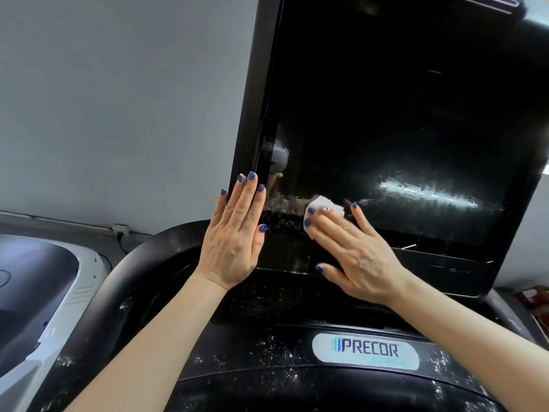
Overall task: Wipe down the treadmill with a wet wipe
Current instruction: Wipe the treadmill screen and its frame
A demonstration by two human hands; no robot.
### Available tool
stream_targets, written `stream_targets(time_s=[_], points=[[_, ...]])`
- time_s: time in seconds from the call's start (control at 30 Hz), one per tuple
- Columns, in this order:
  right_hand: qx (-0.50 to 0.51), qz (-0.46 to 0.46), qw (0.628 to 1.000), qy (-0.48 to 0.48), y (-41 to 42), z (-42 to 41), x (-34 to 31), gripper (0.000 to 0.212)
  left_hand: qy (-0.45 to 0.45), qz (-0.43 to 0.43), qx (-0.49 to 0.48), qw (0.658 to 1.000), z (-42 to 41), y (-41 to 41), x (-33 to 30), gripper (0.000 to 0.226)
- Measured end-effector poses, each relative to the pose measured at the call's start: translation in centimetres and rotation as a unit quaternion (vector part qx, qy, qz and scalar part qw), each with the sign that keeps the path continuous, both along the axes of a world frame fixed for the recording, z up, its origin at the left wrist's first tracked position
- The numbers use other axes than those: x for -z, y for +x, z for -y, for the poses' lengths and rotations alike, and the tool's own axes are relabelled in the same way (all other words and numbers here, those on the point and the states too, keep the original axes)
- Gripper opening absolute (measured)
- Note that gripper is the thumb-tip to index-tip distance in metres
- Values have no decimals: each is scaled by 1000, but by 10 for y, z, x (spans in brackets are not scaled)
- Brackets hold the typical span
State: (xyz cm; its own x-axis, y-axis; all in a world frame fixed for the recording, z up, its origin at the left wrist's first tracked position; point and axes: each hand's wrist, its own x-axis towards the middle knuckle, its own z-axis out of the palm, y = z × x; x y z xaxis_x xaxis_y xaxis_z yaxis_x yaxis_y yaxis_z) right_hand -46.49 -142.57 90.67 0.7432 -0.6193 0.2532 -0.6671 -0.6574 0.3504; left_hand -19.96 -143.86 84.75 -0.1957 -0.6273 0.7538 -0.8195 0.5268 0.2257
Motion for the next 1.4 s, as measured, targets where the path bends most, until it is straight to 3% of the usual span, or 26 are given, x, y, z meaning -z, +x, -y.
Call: stream_targets(time_s=[0.17, 0.33, 0.5, 0.7, 0.87, 1.07, 1.23, 1.4], points=[[-18, -91, 996, -17, -18, 13, -17, 69, -1, 5, -7, 1000, 0, 0, -1, 54], [81, -26, 996, -32, -19, 48, -60, 68, 0, 17, -21, 1000, -1, -1, -1, 55], [134, 36, 990, -21, -2, 39, -49, 70, -7, 42, -35, 998, -4, -9, -5, 56], [71, -56, 996, 1, -25, 2, -8, 72, -12, 54, -53, 997, -6, -19, -1, 59], [9, -139, 990, -3, -52, 9, -23, 68, -25, 69, -48, 996, -6, -18, 0, 60], [83, -39, 996, -18, -55, 52, -74, 67, -20, 75, -54, 995, -6, -18, 0, 60], [130, 18, 991, -20, -42, 49, -67, 69, -12, 76, -56, 995, -6, -18, 2, 60], [62, -57, 996, 3, -56, 19, -36, 71, -2, 59, -42, 997, -11, -14, 4, 59]])
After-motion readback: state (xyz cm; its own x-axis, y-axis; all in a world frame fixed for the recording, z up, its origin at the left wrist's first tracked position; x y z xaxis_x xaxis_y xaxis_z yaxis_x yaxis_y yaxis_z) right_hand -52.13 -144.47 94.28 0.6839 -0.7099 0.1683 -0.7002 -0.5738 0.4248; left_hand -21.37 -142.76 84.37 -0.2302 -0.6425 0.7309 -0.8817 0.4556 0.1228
